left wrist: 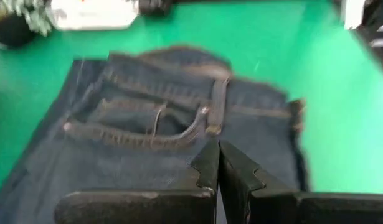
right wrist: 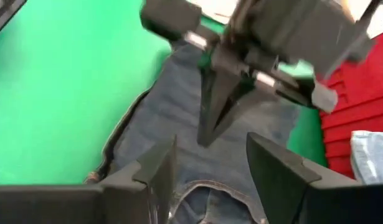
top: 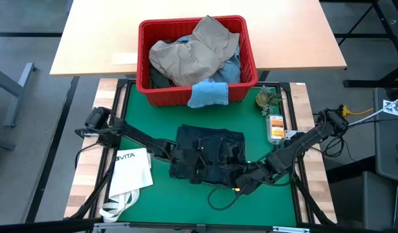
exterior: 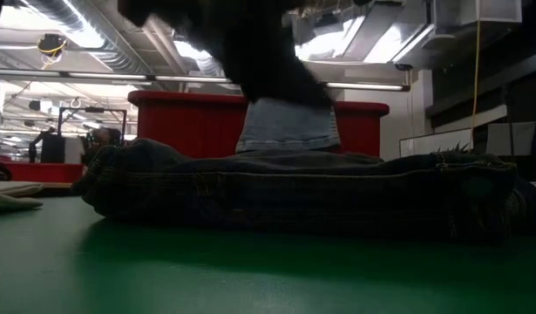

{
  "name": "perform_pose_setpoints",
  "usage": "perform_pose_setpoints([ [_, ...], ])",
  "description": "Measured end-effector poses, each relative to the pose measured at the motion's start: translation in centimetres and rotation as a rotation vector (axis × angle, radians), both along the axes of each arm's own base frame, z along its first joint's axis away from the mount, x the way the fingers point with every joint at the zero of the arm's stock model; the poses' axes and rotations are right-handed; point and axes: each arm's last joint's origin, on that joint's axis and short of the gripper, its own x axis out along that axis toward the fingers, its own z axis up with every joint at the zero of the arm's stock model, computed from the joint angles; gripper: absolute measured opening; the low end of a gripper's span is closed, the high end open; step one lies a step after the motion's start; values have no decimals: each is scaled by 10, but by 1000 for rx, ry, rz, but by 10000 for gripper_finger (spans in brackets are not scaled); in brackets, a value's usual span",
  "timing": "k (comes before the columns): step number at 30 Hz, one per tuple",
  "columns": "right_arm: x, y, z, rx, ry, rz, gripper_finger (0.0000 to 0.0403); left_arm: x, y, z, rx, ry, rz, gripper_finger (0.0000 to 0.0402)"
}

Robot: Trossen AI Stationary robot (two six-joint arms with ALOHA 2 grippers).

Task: Fold Laundry from Bin
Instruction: Fold the dark blue pants

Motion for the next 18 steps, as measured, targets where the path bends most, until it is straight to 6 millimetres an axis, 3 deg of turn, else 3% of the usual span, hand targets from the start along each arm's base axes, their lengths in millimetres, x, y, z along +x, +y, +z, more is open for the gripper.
perform_pose_setpoints([
  [8, 0, -1, -1, -6, 9, -4, 191, 8, 16, -48, -13, 148, 75, 2],
  [18, -1, -2, -1, -12, 18, -4, 191, 9, 29, -56, -48, 201, 127, 2],
])
